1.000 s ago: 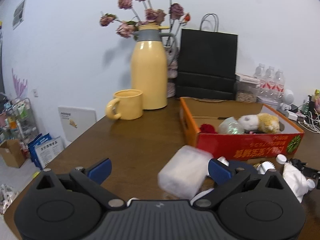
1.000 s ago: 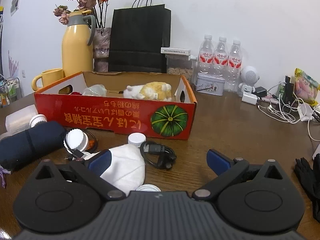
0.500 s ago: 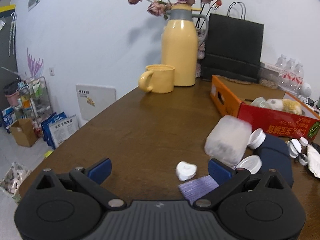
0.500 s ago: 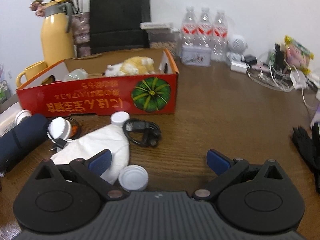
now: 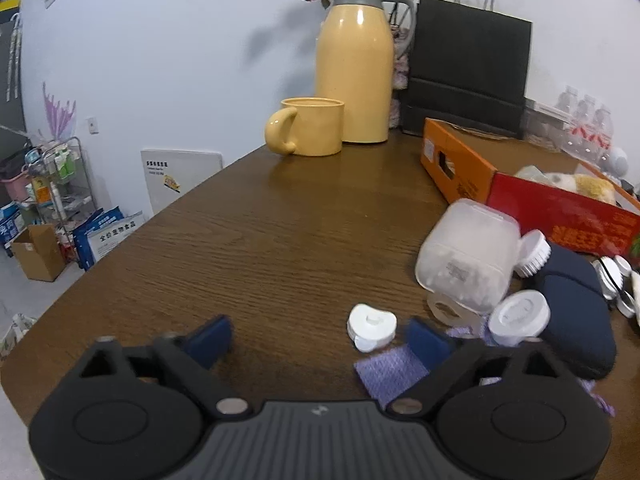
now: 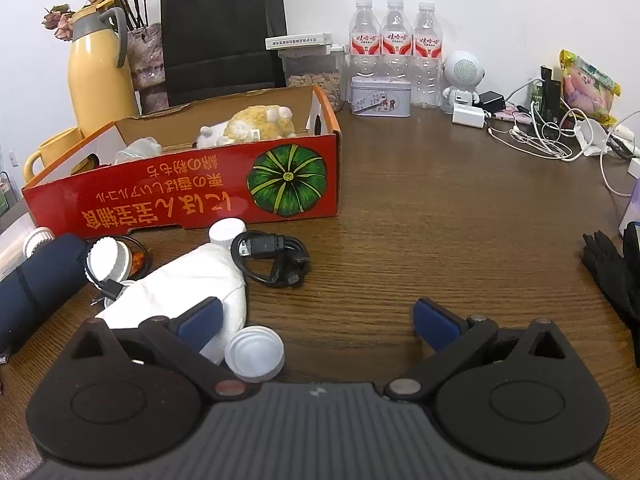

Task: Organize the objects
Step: 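Grasp the small white cap with the left tool while the right tool grasps the white cloth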

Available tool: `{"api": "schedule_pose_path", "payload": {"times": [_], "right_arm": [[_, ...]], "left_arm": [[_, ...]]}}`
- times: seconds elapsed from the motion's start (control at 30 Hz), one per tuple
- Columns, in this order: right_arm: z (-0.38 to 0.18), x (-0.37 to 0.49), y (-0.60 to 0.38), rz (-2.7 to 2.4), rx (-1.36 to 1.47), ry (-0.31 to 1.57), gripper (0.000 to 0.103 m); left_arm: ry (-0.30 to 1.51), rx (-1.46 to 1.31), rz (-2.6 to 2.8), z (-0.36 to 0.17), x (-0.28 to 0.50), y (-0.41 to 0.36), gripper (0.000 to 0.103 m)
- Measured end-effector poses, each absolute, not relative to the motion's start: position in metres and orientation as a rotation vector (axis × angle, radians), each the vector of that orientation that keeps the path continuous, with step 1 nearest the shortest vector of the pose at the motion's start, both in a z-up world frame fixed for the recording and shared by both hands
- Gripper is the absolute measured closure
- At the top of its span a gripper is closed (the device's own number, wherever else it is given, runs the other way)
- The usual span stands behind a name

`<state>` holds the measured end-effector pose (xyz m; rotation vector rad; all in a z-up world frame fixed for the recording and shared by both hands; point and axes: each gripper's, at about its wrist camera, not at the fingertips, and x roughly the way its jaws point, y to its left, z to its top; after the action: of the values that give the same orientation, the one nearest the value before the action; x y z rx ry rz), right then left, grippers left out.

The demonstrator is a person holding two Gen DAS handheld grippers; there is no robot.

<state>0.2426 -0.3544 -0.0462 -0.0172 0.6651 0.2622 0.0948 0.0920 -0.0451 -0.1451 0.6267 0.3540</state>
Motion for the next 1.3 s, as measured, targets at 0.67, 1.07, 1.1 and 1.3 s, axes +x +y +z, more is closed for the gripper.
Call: {"api": "schedule_pose_path", "payload": {"times": [0.67, 1.07, 1.1, 1.3], "right_arm": [[-0.039, 0.221, -0.338, 0.454, -0.016, 0.593, 0.000], [-0.041, 0.220, -0.296, 0.533, -0.077, 0.637, 0.000], [-0.041, 0.220, -0.293, 0.533, -0.088, 0.643, 0.000], [-0.047, 0.224, -0.278, 0.489, -0.166, 0.687, 0.000]], "left_arm": [[0.595, -0.100, 0.339, -0.045, 0.102, 0.081, 0.077], [0.594, -0.092, 0.341, -0.046, 0.101, 0.080, 0.077], [0.594, -0.092, 0.341, -0.046, 0.101, 0.080, 0.077], [0.593, -0.091, 0.339, -0.046, 0.100, 0.080, 0.077]]}}
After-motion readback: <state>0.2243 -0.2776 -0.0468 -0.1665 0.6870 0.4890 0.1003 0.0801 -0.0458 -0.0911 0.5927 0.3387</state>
